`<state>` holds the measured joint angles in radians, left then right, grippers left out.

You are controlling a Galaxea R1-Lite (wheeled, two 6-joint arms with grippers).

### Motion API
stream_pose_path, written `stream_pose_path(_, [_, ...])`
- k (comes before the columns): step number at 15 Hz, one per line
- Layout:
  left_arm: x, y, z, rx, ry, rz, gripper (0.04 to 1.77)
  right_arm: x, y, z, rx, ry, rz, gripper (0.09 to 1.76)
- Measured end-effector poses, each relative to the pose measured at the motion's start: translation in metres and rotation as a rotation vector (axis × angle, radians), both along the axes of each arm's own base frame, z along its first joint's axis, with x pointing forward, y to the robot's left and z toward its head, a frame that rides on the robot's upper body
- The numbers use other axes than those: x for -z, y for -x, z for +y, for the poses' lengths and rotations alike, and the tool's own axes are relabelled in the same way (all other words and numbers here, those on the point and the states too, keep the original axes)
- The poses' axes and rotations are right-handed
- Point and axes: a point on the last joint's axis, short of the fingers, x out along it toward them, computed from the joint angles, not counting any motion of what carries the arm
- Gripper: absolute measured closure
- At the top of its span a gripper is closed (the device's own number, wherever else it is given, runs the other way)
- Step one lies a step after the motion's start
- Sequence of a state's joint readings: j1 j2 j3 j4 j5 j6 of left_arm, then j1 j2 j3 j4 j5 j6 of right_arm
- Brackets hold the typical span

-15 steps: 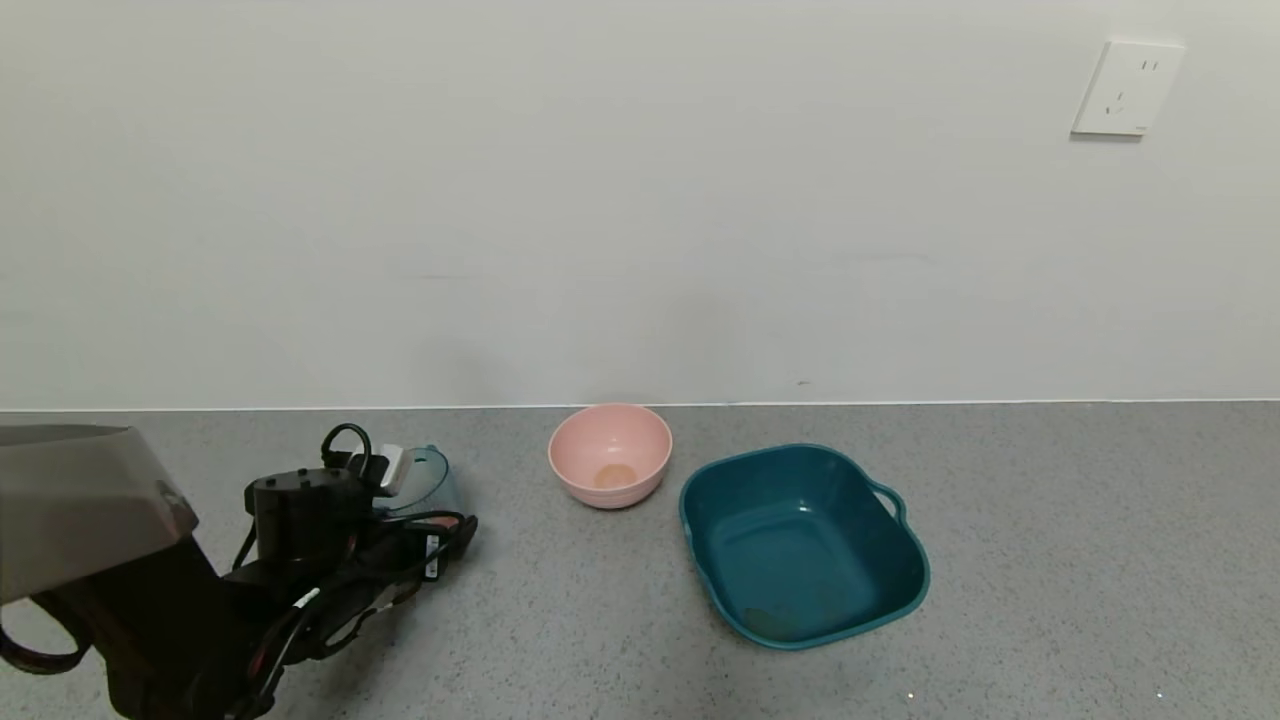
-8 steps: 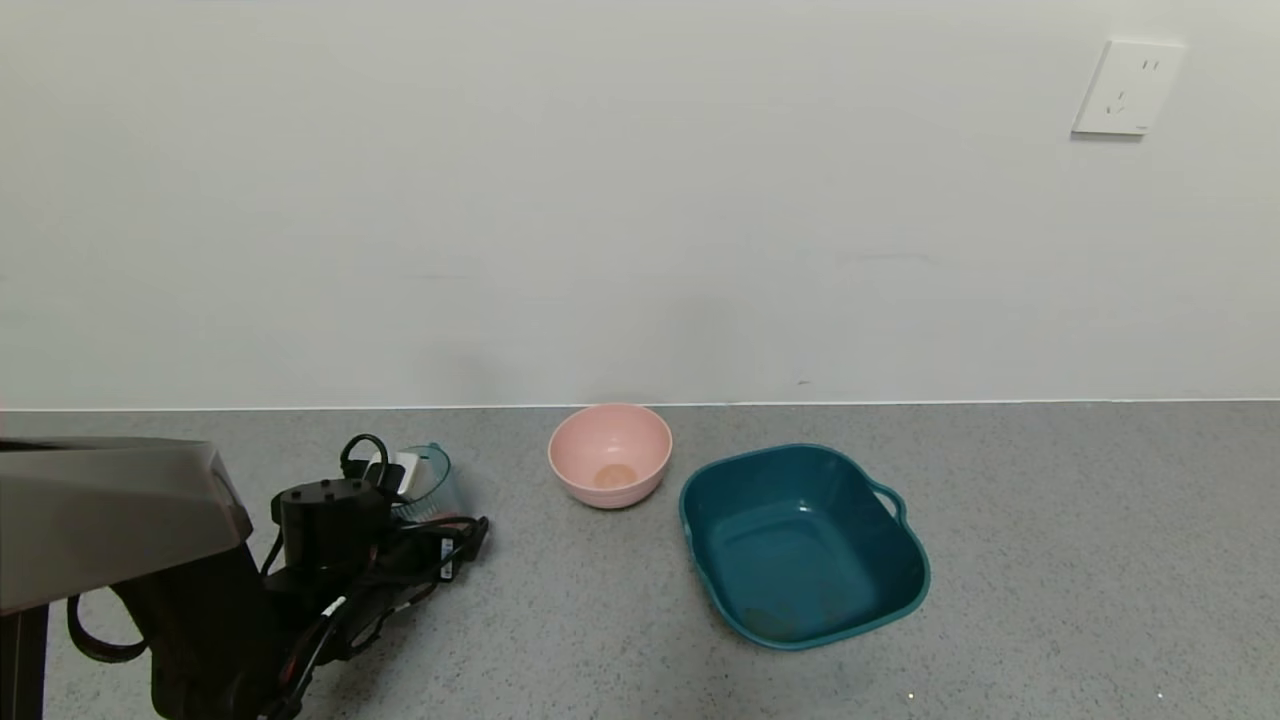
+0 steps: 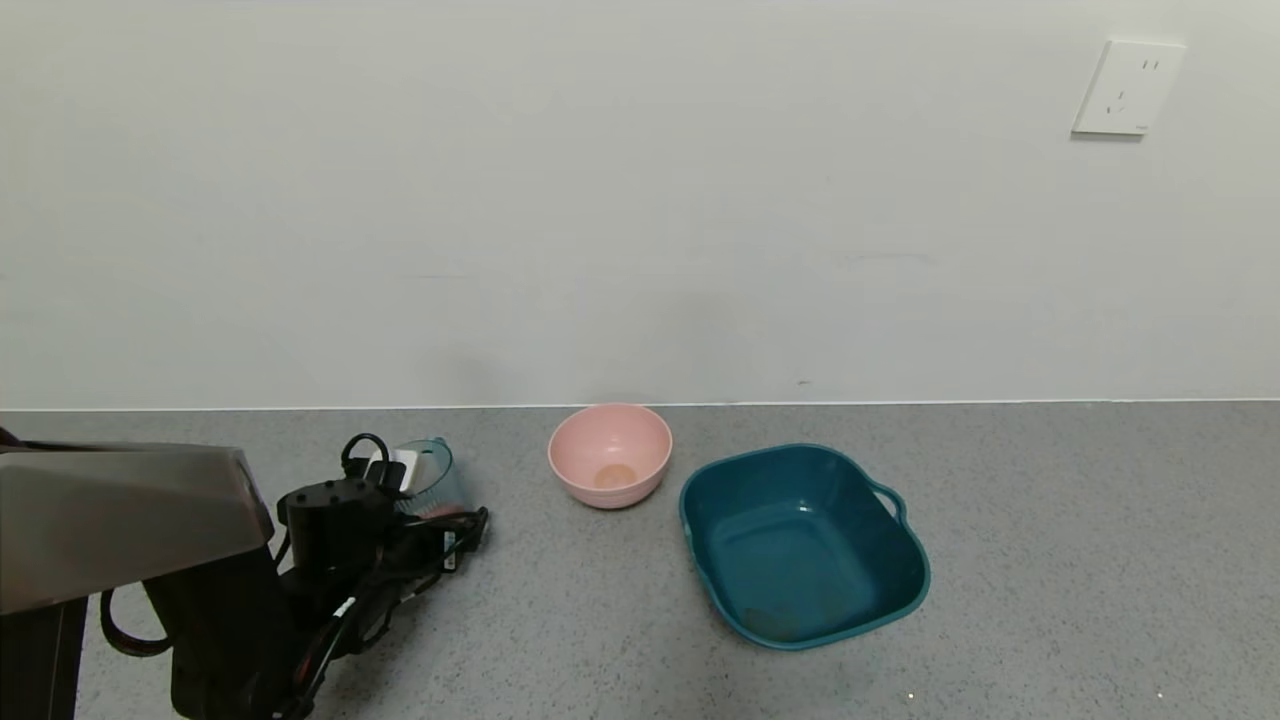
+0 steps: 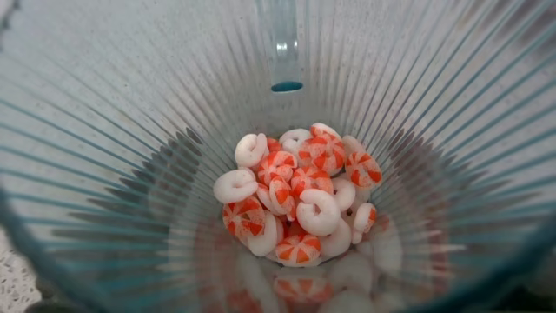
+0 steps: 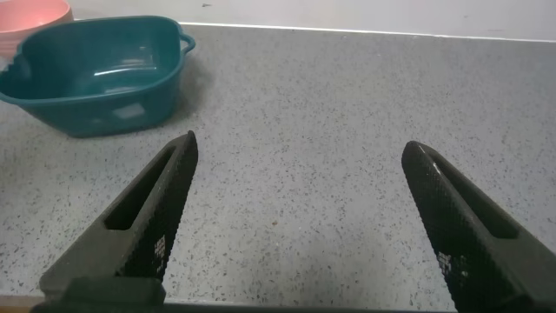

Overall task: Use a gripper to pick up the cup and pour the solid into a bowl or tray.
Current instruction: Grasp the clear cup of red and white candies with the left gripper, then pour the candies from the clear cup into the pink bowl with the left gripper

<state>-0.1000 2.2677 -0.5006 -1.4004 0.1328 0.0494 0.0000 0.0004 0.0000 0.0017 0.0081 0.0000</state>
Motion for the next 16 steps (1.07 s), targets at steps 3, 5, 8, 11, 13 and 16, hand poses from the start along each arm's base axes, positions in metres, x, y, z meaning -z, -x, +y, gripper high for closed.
stream_pose_path(3, [0.0019,-0.0023,-0.0001,0.0,0.0,-0.018,0.09,0.0,0.0,0.0,0.0,0.0,0.0,0.14])
stream_pose_path(5, [0.0026,-0.0029,-0.0001,0.0,0.001,-0.026,0.09,0.0,0.0,0.0,0.0,0.0,0.0,0.14])
stream_pose_path(8, [0.0026,-0.0043,0.0002,-0.001,0.001,-0.038,0.09,0.0,0.0,0.0,0.0,0.0,0.0,0.14])
stream_pose_path(11, [0.0029,-0.0049,0.0005,-0.002,0.0,-0.042,0.36,0.0,0.0,0.0,0.0,0.0,0.0,0.14])
stream_pose_path(13, [0.003,-0.0054,0.0006,-0.002,-0.002,-0.043,0.49,0.0,0.0,0.0,0.0,0.0,0.0,0.14])
stream_pose_path(16, [0.0031,-0.0057,0.0006,-0.002,-0.003,-0.044,0.5,0.0,0.0,0.0,0.0,0.0,0.0,0.14])
